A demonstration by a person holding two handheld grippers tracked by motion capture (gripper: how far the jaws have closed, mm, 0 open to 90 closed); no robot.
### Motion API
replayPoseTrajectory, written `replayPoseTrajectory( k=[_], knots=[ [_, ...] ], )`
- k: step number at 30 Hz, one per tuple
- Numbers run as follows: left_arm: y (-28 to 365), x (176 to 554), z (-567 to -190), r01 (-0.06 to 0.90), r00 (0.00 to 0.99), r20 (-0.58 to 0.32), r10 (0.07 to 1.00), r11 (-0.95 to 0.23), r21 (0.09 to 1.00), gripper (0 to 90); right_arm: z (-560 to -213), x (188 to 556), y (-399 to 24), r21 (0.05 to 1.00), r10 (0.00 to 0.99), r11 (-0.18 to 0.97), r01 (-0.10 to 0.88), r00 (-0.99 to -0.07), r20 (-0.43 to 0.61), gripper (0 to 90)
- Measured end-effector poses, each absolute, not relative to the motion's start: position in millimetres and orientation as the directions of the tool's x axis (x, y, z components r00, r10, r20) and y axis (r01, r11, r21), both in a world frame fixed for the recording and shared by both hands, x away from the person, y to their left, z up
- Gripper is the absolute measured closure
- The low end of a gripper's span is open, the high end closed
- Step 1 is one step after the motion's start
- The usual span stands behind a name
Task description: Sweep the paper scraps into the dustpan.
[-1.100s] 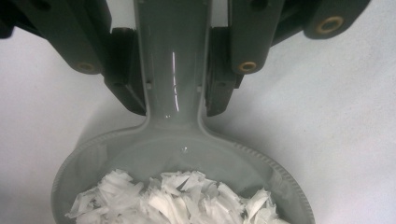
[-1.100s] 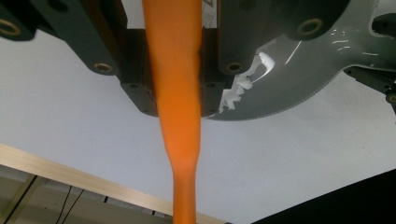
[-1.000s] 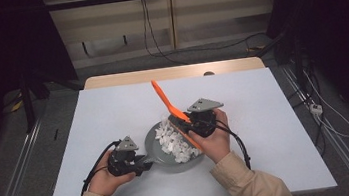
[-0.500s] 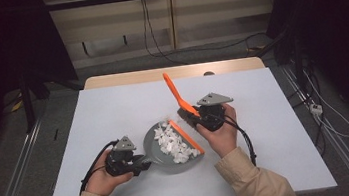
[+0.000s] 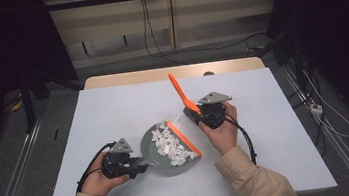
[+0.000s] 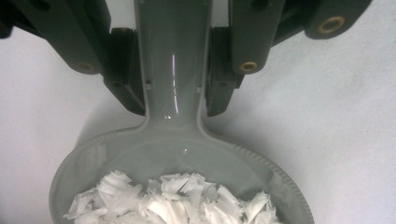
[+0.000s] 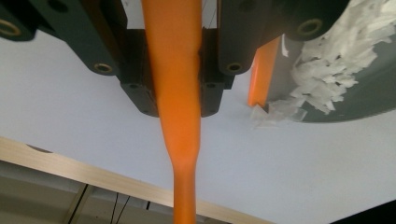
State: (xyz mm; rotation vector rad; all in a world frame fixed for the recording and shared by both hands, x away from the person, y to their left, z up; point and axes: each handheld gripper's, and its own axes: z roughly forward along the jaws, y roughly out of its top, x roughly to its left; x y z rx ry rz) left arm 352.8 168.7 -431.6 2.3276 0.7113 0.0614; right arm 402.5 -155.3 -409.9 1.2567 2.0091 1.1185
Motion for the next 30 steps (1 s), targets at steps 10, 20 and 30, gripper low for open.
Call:
replayPoseTrajectory(
  k=[10, 20, 30],
  knots=[
    [169.7, 353.2, -432.6, 0.485, 0.839, -0.149, 0.523, -0.596, 0.639, 56.8, -427.6, 434.1, -148.8, 0.857, 0.91, 0.219, 0.467, -0.414, -0.008, 71.7],
    [168.4, 355.1, -433.6, 0.492, 0.838, -0.155, 0.524, -0.601, 0.63, 61.8, -431.5, 441.5, -116.3, 0.859, 0.841, 0.298, 0.416, -0.54, -0.03, 71.6],
    [167.6, 356.0, -432.8, 0.502, 0.833, -0.164, 0.529, -0.596, 0.627, 61.8, -423.2, 410.6, -106.3, 0.867, 0.75, 0.324, 0.379, -0.661, 0.008, 71.6]
  ],
)
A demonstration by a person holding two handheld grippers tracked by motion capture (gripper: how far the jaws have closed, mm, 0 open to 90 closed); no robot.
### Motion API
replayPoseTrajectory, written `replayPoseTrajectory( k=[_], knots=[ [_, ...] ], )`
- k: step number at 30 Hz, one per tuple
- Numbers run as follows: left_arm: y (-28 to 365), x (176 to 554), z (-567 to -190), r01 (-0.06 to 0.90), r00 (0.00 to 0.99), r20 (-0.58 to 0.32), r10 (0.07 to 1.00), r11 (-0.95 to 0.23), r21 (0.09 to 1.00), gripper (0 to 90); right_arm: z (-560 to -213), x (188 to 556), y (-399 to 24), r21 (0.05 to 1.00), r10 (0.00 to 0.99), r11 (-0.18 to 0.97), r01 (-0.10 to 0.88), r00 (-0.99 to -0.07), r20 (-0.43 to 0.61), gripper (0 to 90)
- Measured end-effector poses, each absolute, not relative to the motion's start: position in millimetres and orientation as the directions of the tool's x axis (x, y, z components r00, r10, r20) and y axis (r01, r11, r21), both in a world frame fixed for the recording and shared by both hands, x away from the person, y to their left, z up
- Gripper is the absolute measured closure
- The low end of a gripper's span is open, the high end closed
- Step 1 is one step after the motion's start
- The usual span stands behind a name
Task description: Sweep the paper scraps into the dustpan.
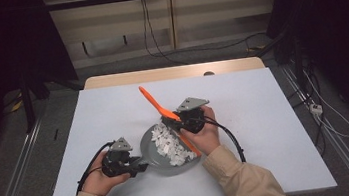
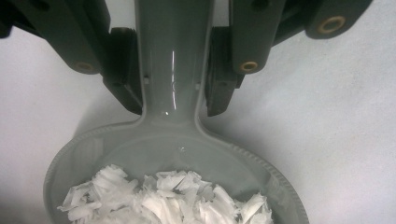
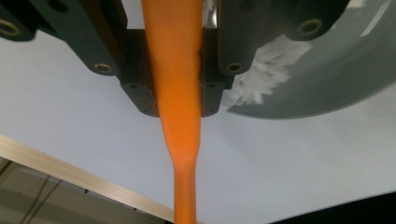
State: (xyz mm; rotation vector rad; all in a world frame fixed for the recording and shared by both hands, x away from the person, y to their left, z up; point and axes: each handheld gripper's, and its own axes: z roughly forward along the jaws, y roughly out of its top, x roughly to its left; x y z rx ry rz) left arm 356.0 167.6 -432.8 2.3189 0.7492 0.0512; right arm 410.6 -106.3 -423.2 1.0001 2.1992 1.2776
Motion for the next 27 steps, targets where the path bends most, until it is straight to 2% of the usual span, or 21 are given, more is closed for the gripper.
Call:
replayPoseTrajectory(
  k=[4, 7, 13, 20, 27],
  knots=[
    [167.5, 356.0, -432.8, 0.503, 0.832, -0.164, 0.53, -0.595, 0.627, 61.7, -420.1, 396.0, -105.4, 0.862, 0.73, 0.362, 0.354, -0.683, -0.026, 71.6],
    [167.5, 355.9, -433.0, 0.501, 0.832, -0.16, 0.531, -0.595, 0.628, 61.5, -414.4, 392.8, -108.8, 0.873, 0.72, 0.328, 0.362, -0.694, 0.018, 71.6],
    [166.9, 355.2, -433.3, 0.499, 0.832, -0.156, 0.533, -0.594, 0.631, 59.7, -406.6, 390.6, -119.3, 0.878, 0.727, 0.308, 0.366, -0.685, 0.03, 71.6],
    [165.3, 354.1, -433.8, 0.486, 0.835, -0.138, 0.533, -0.596, 0.64, 58.0, -402.2, 394.0, -139.8, 0.888, 0.772, 0.266, 0.374, -0.634, 0.036, 71.6],
    [164.3, 353.6, -433.9, 0.486, 0.832, -0.13, 0.539, -0.597, 0.638, 56.9, -414.3, 400.5, -152.6, 0.875, 0.824, 0.282, 0.394, -0.567, -0.01, 71.6]
  ],
)
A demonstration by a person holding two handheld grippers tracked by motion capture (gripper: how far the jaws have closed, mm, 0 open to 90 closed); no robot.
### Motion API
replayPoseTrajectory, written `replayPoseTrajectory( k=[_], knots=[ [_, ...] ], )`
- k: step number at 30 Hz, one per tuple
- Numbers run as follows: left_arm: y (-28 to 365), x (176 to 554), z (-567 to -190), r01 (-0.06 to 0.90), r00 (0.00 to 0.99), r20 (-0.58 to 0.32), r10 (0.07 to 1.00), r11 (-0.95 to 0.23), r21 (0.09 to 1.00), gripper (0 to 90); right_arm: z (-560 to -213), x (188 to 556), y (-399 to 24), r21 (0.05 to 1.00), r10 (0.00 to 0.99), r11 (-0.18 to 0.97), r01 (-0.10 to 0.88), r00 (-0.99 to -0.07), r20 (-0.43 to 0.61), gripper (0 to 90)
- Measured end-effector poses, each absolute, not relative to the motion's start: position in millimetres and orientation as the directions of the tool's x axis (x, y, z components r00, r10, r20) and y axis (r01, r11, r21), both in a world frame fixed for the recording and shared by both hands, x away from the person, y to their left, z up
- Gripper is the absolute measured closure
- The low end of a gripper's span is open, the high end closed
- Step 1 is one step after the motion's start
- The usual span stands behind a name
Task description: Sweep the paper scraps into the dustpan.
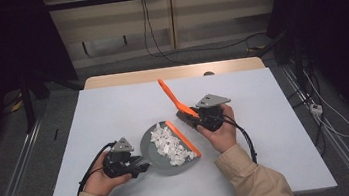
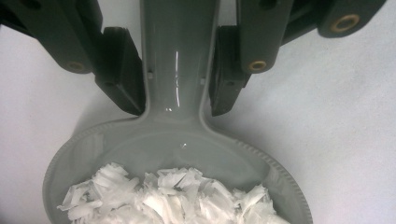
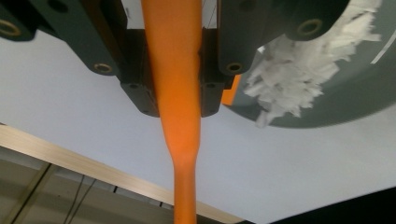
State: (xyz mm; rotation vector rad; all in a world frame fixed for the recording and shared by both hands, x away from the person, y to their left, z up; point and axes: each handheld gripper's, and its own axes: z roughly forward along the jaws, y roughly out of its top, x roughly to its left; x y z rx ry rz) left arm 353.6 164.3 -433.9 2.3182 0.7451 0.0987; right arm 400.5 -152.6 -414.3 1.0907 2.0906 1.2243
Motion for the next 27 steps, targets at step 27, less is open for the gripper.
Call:
replayPoseTrajectory(
  k=[27],
  knots=[
    [160.5, 353.2, -435.7, 0.496, 0.826, -0.134, 0.547, -0.594, 0.633, 61.1, -410.1, 390.9, -159.2, 0.718, 0.865, 0.348, 0.603, -0.502, 0.003, 71.5]
  ],
)
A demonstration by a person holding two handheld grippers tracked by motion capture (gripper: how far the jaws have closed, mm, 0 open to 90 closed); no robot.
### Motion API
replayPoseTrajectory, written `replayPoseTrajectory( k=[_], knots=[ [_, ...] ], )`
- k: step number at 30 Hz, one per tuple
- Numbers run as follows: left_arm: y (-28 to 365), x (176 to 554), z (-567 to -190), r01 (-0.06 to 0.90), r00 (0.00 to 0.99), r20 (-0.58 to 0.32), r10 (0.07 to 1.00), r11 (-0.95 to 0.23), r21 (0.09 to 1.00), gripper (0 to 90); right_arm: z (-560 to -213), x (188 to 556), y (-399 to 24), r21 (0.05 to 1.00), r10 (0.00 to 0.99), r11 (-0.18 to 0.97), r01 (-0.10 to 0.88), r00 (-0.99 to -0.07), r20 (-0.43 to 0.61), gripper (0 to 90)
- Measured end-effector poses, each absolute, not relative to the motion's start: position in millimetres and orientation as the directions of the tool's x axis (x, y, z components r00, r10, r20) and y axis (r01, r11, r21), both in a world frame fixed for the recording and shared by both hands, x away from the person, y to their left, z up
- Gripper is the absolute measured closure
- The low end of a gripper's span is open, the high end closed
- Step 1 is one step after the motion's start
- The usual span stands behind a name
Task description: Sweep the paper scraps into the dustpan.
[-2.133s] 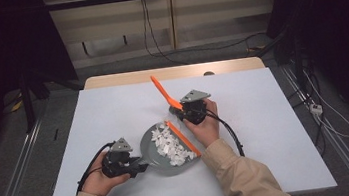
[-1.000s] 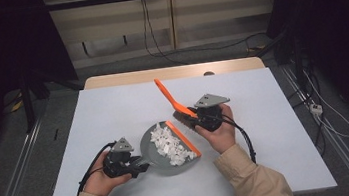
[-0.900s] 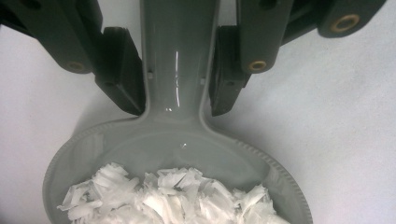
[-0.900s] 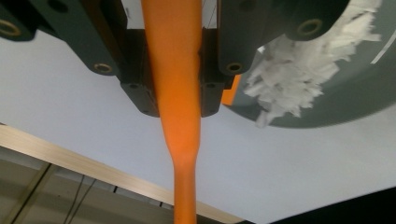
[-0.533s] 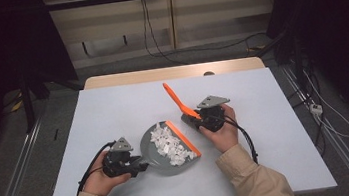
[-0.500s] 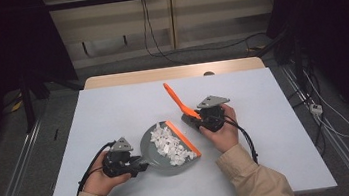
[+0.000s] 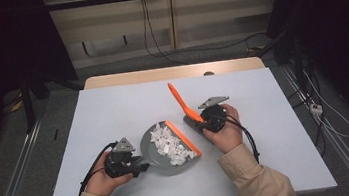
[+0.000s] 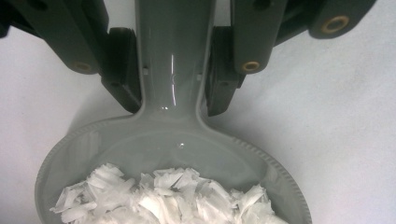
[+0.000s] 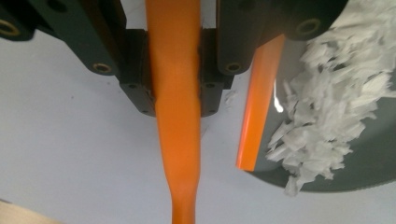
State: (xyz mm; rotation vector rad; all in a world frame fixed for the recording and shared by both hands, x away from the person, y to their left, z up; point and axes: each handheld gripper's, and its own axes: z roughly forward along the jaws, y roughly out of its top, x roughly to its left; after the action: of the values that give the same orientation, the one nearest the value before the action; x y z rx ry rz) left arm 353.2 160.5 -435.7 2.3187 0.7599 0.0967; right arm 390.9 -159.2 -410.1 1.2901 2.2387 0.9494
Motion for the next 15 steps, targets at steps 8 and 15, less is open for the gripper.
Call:
replayPoseTrajectory(
  k=[8, 15],
  knots=[
    [156.0, 351.8, -434.3, 0.494, 0.825, -0.128, 0.55, -0.593, 0.636, 62.4, -413.1, 382.8, -156.3, 0.74, 0.864, 0.325, 0.589, -0.503, 0.02, 71.6],
    [154.7, 352.7, -434.8, 0.492, 0.826, -0.126, 0.55, -0.592, 0.638, 62.5, -415.7, 380.4, -152.7, 0.759, 0.859, 0.317, 0.569, -0.512, 0.026, 71.6]
  ],
)
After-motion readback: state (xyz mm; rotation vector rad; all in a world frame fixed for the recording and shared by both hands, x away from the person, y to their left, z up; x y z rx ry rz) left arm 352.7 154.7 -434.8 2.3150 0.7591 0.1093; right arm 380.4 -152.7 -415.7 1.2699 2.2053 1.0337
